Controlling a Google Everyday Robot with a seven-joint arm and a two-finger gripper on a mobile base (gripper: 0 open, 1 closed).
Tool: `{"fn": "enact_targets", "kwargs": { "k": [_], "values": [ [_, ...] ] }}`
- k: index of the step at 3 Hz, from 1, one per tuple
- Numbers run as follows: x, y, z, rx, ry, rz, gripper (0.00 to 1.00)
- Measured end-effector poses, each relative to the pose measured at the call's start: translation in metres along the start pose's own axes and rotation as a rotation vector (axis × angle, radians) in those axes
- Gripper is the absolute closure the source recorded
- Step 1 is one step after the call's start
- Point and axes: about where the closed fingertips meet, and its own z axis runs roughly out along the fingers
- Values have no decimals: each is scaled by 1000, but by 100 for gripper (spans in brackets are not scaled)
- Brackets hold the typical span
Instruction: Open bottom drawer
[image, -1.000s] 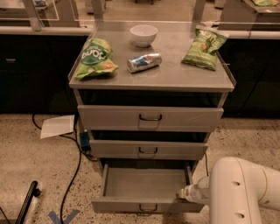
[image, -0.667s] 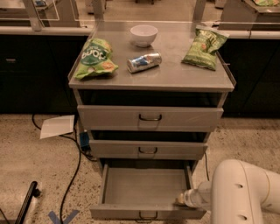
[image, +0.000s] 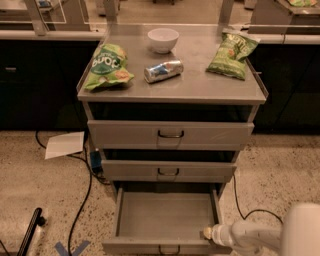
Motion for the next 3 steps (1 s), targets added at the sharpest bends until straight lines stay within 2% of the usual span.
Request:
{"fn": "enact_targets", "kwargs": {
  "k": [1,2,3],
  "values": [
    [-14,20,-14,-36,-128,-45,100],
    [-19,27,-16,-49,-147,-37,81],
    [-19,27,-16,-49,-147,-37,58]
  ]
}}
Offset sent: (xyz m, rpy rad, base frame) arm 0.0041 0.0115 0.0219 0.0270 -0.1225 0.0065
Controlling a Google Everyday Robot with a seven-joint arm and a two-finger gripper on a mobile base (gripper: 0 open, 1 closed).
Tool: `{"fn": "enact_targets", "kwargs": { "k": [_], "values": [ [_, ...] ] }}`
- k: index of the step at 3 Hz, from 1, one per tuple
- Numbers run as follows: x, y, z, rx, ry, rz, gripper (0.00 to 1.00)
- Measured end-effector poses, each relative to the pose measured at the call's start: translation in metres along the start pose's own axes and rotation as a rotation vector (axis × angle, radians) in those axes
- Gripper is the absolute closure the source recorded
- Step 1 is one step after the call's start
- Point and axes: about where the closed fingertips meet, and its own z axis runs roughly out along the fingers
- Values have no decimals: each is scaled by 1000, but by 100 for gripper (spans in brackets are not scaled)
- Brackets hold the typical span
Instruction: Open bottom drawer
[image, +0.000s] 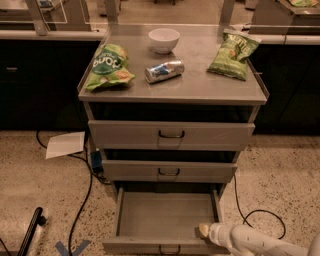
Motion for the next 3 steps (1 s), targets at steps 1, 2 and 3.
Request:
{"fn": "enact_targets", "kwargs": {
  "k": [1,2,3],
  "values": [
    [0,0,0,0,0,0,35],
    [0,0,0,0,0,0,11],
    [0,0,0,0,0,0,0]
  ]
}}
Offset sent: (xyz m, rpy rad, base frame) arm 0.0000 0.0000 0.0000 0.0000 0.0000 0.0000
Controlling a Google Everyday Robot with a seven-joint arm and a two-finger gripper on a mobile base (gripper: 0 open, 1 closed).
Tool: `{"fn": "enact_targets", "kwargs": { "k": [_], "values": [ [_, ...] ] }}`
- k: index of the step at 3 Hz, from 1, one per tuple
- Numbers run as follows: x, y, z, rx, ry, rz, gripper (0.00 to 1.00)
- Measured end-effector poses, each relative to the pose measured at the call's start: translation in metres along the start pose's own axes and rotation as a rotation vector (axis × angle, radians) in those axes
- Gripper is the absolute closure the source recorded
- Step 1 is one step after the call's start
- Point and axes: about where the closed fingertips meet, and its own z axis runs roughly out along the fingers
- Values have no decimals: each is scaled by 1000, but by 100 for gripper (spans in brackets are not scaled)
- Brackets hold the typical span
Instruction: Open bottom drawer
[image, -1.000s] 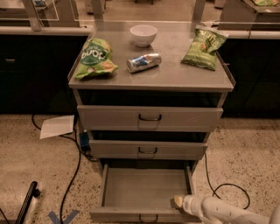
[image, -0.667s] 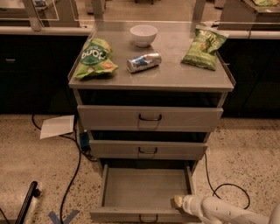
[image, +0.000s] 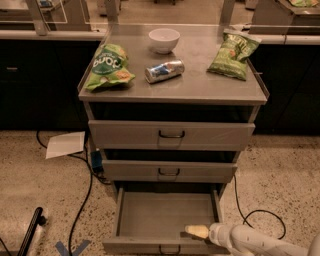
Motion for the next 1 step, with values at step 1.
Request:
{"fn": "enact_targets", "kwargs": {
  "k": [1],
  "values": [
    [0,0,0,0,0,0,0]
  ]
}}
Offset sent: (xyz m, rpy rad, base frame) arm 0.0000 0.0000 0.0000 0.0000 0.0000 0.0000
